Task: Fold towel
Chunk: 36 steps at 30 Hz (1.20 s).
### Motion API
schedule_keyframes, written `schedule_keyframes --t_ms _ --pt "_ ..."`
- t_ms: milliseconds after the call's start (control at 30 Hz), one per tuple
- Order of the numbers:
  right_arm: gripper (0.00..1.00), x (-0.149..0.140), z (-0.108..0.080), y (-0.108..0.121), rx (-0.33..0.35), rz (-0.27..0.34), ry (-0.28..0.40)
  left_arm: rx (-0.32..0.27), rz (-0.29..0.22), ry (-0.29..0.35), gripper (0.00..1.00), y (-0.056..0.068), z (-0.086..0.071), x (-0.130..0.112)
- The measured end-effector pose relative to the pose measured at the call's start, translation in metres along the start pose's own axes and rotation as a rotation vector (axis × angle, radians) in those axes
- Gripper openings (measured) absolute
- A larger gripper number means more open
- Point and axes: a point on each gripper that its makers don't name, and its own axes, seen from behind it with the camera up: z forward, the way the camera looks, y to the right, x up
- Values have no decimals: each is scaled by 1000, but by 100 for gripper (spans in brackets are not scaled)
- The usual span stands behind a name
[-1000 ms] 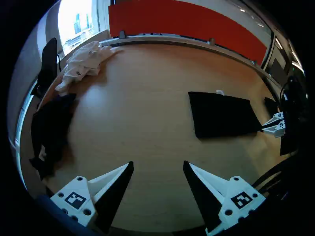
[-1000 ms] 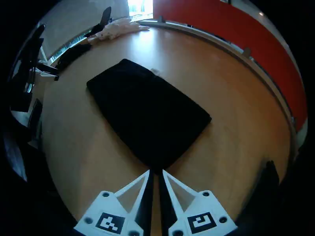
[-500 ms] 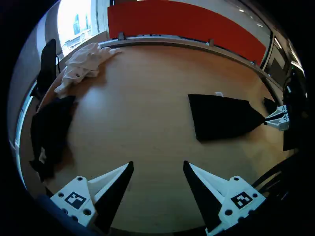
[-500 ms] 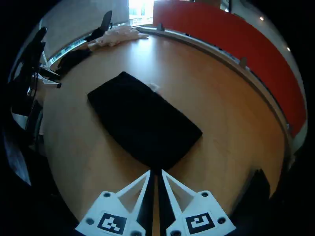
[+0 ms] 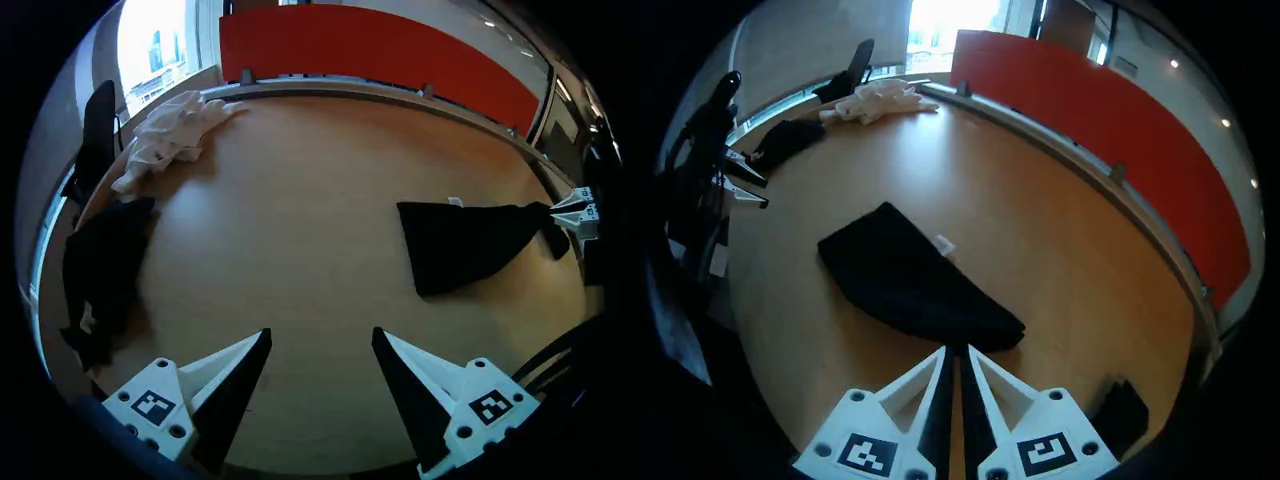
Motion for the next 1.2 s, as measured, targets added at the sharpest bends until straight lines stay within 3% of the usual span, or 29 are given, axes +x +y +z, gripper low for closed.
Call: schedule_keyframes --t_ms 800,1200 --pt "5 43 -48 29 -73 -61 75 -13 5 15 93 9 -3 3" --pt "5 45 -45 19 -53 -77 76 -20 9 16 93 13 -3 3"
